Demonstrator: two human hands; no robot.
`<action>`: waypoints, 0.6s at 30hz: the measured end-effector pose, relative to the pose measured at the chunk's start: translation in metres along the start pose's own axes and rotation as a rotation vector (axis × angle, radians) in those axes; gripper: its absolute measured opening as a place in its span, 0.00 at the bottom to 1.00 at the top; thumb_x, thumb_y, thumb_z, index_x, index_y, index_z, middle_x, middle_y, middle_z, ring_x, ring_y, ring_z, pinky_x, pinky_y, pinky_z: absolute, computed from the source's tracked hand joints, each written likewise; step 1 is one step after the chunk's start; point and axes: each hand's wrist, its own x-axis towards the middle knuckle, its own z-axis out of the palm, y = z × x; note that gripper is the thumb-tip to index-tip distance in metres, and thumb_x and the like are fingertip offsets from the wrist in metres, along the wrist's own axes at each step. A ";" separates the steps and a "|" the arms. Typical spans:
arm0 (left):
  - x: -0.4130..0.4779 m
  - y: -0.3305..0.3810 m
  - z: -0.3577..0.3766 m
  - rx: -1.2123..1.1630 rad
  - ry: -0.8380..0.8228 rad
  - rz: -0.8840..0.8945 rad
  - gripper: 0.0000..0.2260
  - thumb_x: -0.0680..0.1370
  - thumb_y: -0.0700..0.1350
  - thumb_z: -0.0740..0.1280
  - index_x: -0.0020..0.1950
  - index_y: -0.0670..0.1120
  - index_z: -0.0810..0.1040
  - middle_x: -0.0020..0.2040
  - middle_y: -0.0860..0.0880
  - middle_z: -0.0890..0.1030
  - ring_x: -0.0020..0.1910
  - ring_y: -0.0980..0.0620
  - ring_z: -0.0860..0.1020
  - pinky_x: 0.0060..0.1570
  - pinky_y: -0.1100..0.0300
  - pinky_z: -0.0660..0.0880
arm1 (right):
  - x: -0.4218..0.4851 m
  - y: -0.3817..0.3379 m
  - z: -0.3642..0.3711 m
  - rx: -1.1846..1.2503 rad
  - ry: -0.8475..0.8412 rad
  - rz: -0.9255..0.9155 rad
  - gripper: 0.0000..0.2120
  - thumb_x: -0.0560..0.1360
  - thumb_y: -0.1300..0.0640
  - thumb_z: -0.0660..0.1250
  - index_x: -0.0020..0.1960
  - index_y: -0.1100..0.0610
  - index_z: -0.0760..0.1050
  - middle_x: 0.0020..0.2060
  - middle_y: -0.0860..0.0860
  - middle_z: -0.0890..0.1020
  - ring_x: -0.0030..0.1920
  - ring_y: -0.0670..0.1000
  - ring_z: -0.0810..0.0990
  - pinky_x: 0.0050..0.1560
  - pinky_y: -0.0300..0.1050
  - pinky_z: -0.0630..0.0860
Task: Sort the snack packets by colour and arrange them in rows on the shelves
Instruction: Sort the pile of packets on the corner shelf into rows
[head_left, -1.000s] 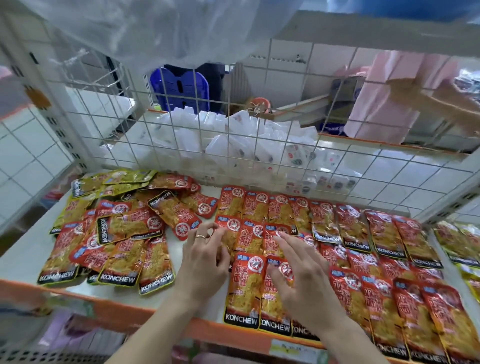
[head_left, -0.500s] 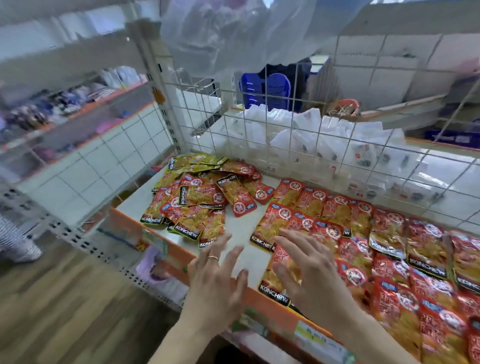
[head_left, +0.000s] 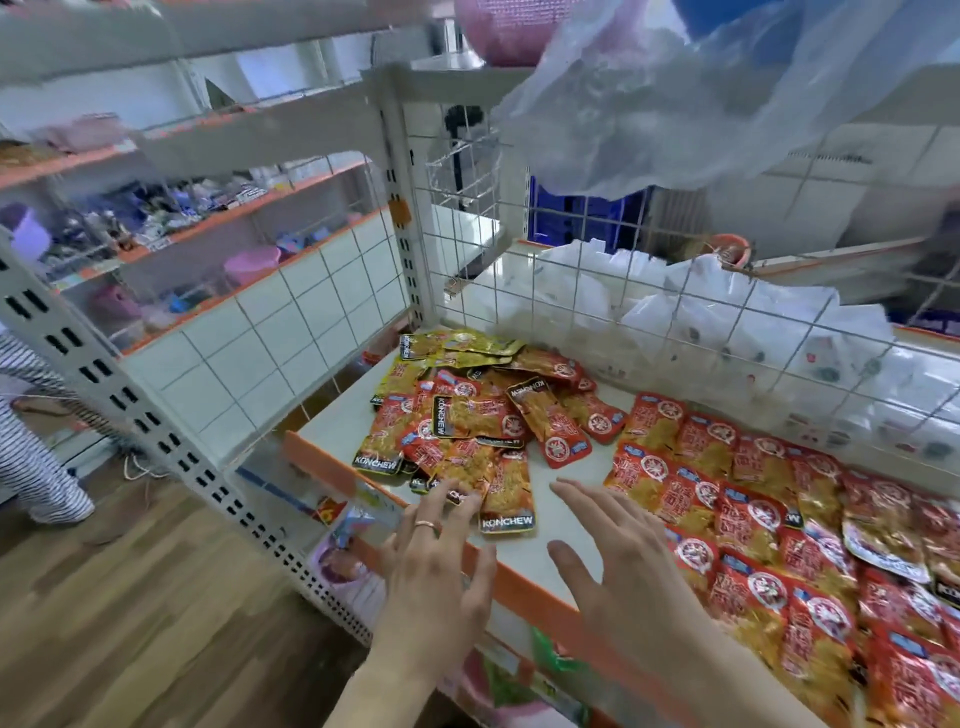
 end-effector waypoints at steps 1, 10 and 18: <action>0.008 -0.007 -0.004 -0.019 -0.004 -0.005 0.22 0.80 0.58 0.56 0.74 0.58 0.67 0.77 0.58 0.58 0.75 0.59 0.53 0.73 0.50 0.57 | 0.006 -0.004 0.005 -0.006 -0.005 0.019 0.26 0.77 0.44 0.61 0.74 0.46 0.67 0.69 0.37 0.71 0.71 0.41 0.64 0.70 0.46 0.60; 0.076 -0.084 -0.031 -0.157 0.018 -0.122 0.20 0.82 0.53 0.61 0.74 0.57 0.66 0.77 0.57 0.59 0.75 0.57 0.53 0.75 0.47 0.51 | 0.068 -0.042 0.055 -0.036 -0.075 0.203 0.23 0.80 0.46 0.63 0.74 0.46 0.66 0.71 0.40 0.69 0.72 0.44 0.64 0.73 0.48 0.61; 0.130 -0.122 -0.038 0.019 -0.003 -0.166 0.20 0.82 0.57 0.57 0.72 0.52 0.68 0.70 0.53 0.70 0.68 0.52 0.68 0.65 0.49 0.63 | 0.114 -0.063 0.085 -0.122 -0.127 0.304 0.29 0.81 0.43 0.59 0.79 0.44 0.54 0.79 0.43 0.56 0.78 0.48 0.52 0.77 0.48 0.52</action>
